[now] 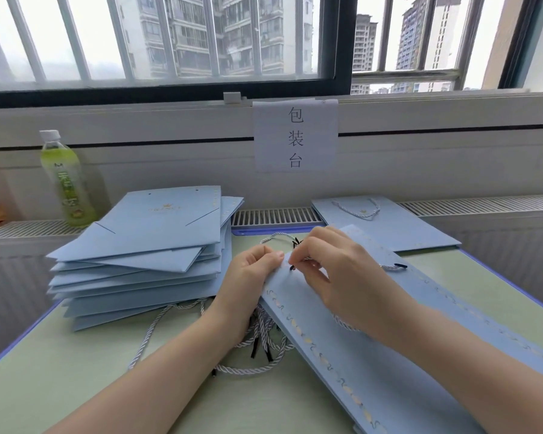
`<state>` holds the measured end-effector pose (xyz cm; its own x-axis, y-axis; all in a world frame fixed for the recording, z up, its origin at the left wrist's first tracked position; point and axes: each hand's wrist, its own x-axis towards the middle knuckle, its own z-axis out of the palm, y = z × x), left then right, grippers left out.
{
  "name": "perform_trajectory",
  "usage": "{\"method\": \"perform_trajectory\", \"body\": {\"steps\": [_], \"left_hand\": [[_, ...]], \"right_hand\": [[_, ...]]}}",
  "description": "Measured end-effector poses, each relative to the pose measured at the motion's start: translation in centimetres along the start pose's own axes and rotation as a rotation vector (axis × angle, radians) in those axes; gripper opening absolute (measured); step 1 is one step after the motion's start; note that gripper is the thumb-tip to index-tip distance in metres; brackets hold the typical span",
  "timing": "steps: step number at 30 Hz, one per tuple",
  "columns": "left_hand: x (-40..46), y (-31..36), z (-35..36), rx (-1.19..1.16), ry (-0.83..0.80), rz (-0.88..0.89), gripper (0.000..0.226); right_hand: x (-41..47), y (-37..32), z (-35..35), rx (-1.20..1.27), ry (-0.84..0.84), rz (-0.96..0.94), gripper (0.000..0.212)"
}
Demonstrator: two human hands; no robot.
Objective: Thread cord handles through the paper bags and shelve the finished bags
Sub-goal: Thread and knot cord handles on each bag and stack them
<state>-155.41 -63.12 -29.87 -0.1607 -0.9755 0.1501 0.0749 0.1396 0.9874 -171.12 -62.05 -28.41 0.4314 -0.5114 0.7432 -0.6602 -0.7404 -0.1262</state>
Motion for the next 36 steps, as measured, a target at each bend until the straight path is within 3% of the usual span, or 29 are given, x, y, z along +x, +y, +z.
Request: {"method": "perform_trajectory", "body": {"steps": [5,9,15,21,25,30,36], "left_hand": [[0.0,0.1,0.0,-0.04,-0.008,0.002,0.026],[-0.1,0.2,-0.2,-0.071,-0.035,0.003,0.025],[-0.1,0.4,-0.3,-0.064,-0.021,-0.023,0.058],[-0.4,0.9,0.1,0.057,0.022,0.074,0.053],[-0.3,1.1,0.1,0.143,0.047,0.183,0.055],[-0.2,0.9,0.1,0.121,0.067,0.093,0.033],[-0.3,1.0,-0.1,0.097,0.021,0.04,0.033]], "right_hand": [[-0.1,-0.1,0.3,-0.133,-0.068,-0.085,0.008],[-0.2,-0.4,0.4,0.099,-0.036,0.068,0.017],[-0.1,-0.4,0.2,0.294,-0.039,0.173,0.016],[-0.1,-0.2,0.1,0.247,-0.02,0.201,0.013],[0.0,0.1,-0.8,0.328,-0.101,0.265,0.009],[-0.2,0.2,-0.7,0.332,-0.122,0.32,0.009],[-0.5,0.0,-0.3,0.22,-0.064,0.257,0.003]]}}
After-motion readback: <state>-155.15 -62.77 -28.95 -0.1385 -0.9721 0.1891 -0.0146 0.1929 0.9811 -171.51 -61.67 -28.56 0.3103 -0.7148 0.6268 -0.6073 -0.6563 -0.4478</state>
